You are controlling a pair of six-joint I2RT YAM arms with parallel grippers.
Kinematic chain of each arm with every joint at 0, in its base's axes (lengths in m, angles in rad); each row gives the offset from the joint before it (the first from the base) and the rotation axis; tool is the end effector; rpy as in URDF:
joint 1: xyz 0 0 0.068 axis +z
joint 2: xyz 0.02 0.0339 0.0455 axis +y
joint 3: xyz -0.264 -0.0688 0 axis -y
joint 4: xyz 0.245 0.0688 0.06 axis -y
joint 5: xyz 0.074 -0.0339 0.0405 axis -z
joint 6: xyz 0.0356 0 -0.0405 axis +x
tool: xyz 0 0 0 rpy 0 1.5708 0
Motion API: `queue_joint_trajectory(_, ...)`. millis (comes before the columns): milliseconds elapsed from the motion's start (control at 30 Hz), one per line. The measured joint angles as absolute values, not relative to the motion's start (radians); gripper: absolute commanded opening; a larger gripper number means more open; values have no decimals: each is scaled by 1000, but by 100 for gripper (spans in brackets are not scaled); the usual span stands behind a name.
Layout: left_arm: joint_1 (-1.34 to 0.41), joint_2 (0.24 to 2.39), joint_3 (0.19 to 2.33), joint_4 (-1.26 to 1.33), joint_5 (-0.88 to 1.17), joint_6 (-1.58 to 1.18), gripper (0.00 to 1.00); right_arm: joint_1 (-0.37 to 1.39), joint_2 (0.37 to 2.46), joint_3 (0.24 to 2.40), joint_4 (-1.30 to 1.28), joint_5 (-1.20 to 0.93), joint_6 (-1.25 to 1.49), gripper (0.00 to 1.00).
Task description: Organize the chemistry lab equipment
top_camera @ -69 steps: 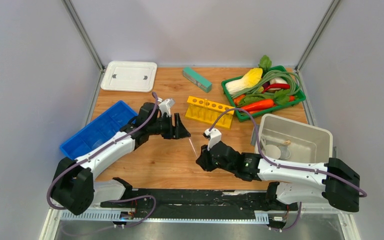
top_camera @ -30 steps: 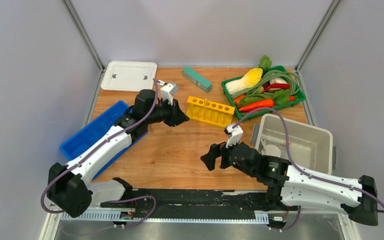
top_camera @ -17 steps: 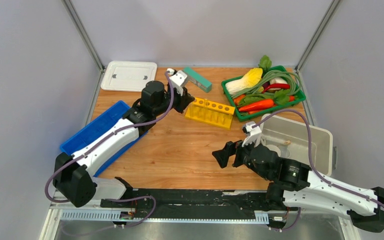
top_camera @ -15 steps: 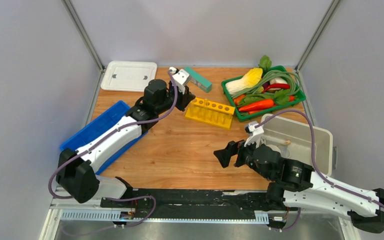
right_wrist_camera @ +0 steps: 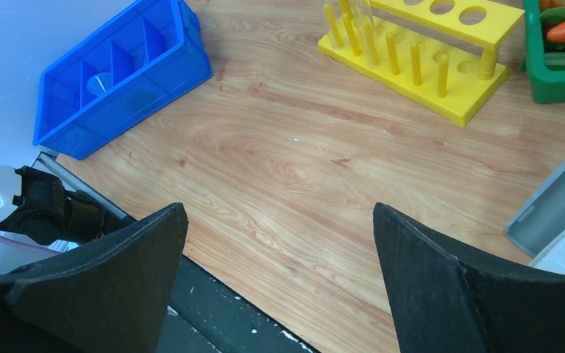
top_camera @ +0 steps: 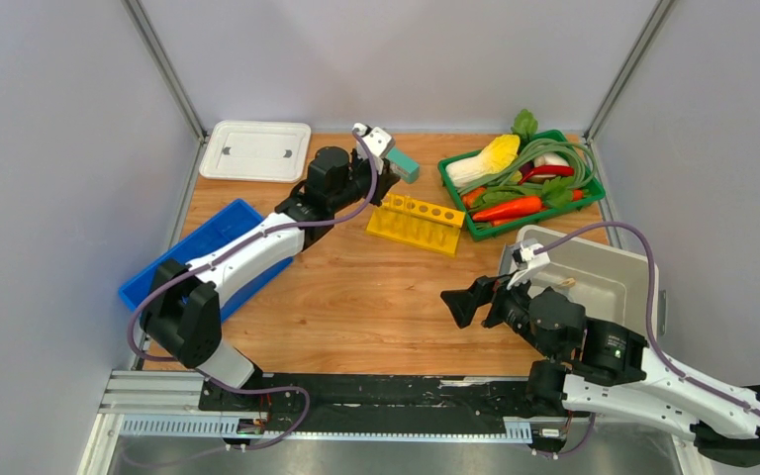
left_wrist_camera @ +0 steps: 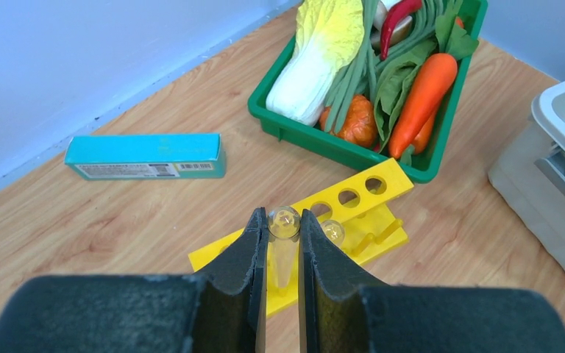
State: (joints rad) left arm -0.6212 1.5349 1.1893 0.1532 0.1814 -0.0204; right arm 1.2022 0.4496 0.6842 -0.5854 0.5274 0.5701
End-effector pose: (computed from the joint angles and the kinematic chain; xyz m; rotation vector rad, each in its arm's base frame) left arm 0.2958 -0.2196 0.3299 0.6605 1.6770 -0.6221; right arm 0.0545 0.0915 0.3075 -0.2499 1.9184 0.7047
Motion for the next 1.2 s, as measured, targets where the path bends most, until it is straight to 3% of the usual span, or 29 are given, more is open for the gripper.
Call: queue_joint_trajectory(1200, -621, 1577, 1156, 222, 181, -44, 8, 1202, 462, 688, -587, 533, 560, 100)
